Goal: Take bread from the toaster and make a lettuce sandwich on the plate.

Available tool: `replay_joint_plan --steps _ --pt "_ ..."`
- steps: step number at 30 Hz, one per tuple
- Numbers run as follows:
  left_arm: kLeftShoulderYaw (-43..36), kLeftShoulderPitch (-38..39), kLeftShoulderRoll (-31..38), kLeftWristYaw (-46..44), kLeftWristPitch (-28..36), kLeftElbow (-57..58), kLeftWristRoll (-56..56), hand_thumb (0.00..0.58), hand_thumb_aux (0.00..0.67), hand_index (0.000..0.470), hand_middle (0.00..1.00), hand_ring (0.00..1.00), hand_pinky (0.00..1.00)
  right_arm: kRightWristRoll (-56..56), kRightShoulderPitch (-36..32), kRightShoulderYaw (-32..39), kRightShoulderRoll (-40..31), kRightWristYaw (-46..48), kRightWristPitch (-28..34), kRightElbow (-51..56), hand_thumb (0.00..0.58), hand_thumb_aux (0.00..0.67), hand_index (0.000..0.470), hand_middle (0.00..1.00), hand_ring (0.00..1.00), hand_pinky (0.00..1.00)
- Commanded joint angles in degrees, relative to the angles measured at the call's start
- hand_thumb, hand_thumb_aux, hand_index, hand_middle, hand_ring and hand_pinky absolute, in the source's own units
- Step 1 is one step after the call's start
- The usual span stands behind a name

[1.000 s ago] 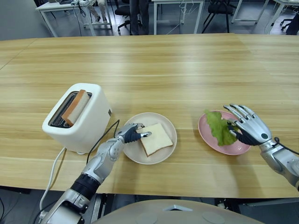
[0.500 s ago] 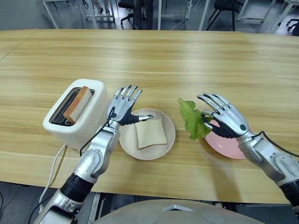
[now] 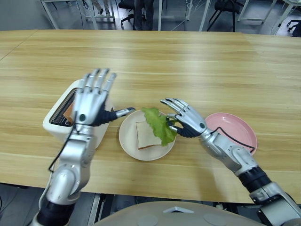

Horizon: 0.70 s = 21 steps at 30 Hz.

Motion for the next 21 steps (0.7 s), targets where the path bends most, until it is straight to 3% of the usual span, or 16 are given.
replay_joint_plan --steps 1,10,15,16,17,21 --pt "6.96 3.11 0.79 -1.75 -0.05 -2.96 -1.63 0.000 0.000 0.000 0.00 0.00 0.00 -2.29 -1.81 3.18 2.07 -1.48 0.00 6.63 0.580 0.670 0.460 0.00 0.00 0.00" --pt "19.63 8.99 2.25 -5.63 0.57 -0.41 -3.53 0.000 0.000 0.000 0.00 0.00 0.00 -5.41 -7.35 8.27 6.40 -7.86 1.43 19.74 0.580 0.670 0.460 0.00 0.00 0.00" --pt "19.15 10.16 1.88 -11.30 1.93 5.48 -5.14 0.000 0.000 0.000 0.00 0.00 0.00 -6.06 -9.06 9.99 8.29 -9.89 3.31 22.85 0.580 0.670 0.460 0.00 0.00 0.00" --pt "18.19 9.85 1.75 -12.11 2.06 7.04 -5.22 0.000 0.000 0.000 0.00 0.00 0.00 -6.25 -9.23 10.19 8.61 -10.26 3.97 23.09 0.445 0.347 0.238 0.00 0.00 0.00" --pt "17.38 9.47 1.73 -12.71 2.07 8.29 -5.21 0.000 0.000 0.000 0.00 0.00 0.00 -6.26 -9.29 10.31 8.84 -10.37 4.41 23.04 0.000 0.000 0.000 0.00 0.00 0.00" --pt "15.34 7.35 1.58 -13.24 2.03 12.63 -6.61 0.000 0.000 0.000 0.00 0.00 0.00 -5.84 -8.59 10.18 8.84 -11.01 5.34 20.53 0.000 0.000 0.000 0.00 0.00 0.00"
